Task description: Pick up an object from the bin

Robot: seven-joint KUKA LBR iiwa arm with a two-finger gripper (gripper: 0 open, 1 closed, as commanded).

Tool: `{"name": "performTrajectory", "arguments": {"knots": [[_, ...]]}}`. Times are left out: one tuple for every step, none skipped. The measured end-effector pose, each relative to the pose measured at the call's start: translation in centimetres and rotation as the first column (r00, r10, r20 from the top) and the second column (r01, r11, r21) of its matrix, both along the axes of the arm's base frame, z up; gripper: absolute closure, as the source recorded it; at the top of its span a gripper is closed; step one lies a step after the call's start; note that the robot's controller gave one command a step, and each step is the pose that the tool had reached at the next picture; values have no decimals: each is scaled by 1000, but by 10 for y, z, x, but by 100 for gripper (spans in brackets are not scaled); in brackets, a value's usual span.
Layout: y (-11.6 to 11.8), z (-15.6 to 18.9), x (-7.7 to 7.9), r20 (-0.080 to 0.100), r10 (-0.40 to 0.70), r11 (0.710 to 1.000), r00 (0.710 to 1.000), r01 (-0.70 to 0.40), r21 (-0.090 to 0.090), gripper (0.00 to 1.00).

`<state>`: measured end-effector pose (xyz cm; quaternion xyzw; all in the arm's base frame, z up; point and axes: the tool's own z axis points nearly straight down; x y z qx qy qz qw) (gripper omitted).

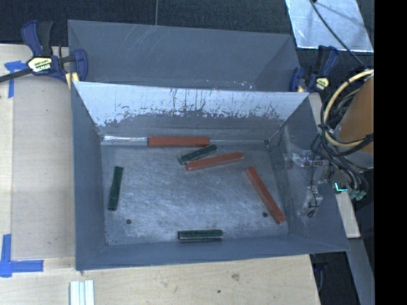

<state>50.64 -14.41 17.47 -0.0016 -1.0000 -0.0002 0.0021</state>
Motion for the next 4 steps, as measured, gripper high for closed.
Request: {"name": "performTrajectory", "arguments": {"knots": [[3,-107,2,0,-351,936,936,351,0,0],[-3,-73,-7,11,-404,915,915,404,0,0],[-2,-65,-21,2,-705,709,709,705,9,0],[12,-102,-11,-12,-817,576,577,817,16,0]]}}
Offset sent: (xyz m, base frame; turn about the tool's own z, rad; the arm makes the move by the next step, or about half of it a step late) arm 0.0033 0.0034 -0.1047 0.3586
